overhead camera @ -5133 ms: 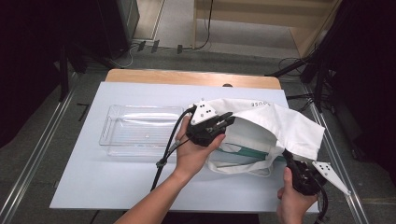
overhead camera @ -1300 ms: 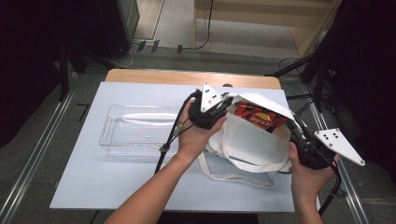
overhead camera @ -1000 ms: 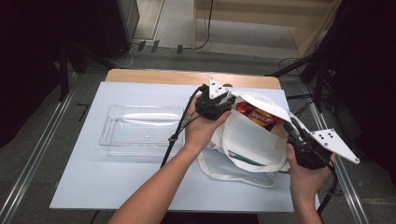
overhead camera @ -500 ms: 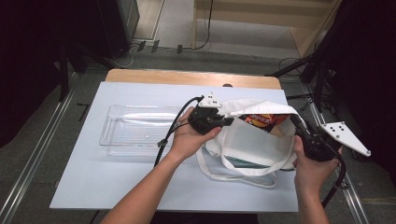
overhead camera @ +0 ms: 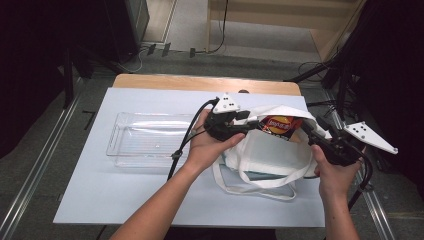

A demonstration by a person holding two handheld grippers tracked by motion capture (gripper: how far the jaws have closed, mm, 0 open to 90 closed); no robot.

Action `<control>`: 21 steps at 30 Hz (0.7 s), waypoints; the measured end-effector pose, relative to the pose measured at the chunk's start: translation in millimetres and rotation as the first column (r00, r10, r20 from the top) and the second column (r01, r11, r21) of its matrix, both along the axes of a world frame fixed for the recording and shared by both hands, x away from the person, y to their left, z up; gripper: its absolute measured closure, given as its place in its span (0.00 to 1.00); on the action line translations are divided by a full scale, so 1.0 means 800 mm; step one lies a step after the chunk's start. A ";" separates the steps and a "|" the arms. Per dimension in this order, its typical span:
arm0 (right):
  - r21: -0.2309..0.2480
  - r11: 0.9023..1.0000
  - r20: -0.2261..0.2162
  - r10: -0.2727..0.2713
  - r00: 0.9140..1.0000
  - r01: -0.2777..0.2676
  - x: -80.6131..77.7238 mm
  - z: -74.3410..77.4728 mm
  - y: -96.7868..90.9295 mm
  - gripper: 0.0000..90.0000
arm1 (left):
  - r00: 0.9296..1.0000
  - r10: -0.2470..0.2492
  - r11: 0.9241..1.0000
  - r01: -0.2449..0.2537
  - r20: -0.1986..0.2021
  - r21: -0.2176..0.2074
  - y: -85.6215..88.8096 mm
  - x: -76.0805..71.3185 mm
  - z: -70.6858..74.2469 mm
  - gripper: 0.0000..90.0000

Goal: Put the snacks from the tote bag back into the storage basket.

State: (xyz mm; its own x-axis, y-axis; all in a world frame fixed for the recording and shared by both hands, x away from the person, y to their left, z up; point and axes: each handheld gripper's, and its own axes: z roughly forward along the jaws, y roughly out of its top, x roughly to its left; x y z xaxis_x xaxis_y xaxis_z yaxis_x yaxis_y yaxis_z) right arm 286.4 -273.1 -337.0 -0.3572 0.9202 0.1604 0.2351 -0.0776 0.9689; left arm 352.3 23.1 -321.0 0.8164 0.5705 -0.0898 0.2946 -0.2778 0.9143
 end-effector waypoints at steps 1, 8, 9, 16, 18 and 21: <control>-0.001 1.000 -0.002 0.002 1.000 -0.002 -0.005 0.001 0.001 0.44 | 1.000 0.010 1.000 -0.010 0.007 -0.002 -0.003 0.000 0.003 0.63; 0.032 0.999 0.055 -0.030 0.998 0.028 -0.051 0.004 0.008 0.34 | 1.000 0.019 0.999 -0.019 -0.008 -0.035 -0.014 0.004 0.011 0.76; 0.015 1.000 0.062 -0.026 0.998 0.025 -0.057 0.002 0.014 0.35 | 1.000 0.015 0.999 -0.015 -0.019 -0.046 -0.014 0.005 0.010 0.79; -0.058 0.997 0.034 0.044 0.998 -0.042 -0.061 -0.039 0.059 0.45 | 1.000 0.009 0.999 -0.010 -0.028 -0.038 -0.014 0.002 0.014 0.91; -0.070 0.994 -0.001 0.080 0.997 -0.080 -0.048 -0.049 0.066 0.44 | 1.000 0.004 0.999 -0.005 -0.028 -0.038 -0.013 0.001 0.015 0.92; -0.106 0.991 -0.048 0.079 0.996 -0.084 -0.025 -0.060 0.075 0.40 | 0.999 -0.002 0.999 0.001 -0.035 -0.041 -0.012 0.001 0.015 0.92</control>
